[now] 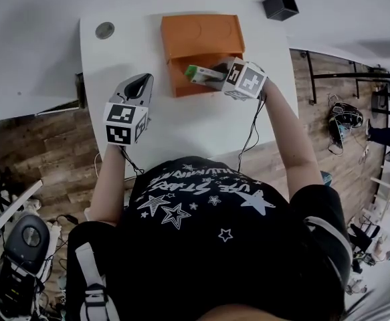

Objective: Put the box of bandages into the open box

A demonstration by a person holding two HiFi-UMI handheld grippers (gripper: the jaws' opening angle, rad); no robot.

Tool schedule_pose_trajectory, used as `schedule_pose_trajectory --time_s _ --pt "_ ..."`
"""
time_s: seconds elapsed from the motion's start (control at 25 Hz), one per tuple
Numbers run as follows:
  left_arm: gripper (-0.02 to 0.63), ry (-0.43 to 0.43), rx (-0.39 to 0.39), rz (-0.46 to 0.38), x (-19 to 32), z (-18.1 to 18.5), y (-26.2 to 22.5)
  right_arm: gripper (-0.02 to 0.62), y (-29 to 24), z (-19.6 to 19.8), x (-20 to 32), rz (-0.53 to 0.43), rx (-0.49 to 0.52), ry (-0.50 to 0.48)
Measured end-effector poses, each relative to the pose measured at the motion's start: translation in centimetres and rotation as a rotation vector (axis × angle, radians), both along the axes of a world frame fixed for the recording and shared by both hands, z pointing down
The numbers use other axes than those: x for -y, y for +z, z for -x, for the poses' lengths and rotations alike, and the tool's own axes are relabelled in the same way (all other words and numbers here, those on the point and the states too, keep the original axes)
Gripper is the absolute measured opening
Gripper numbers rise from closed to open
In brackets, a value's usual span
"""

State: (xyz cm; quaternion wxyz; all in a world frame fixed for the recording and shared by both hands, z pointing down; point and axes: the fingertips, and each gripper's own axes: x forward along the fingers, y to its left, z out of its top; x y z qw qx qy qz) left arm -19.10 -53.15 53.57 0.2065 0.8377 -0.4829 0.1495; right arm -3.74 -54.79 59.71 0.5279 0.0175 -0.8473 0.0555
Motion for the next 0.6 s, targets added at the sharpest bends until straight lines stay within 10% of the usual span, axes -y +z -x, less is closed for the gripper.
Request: schedule_pose_trajectory --time_s 0.6 --pt "0.02 0.007 -0.011 -0.014 0.2 -0.1 -1.1 0.183 -2.6 -0.8 4.4 -0.236 0.12 0.19"
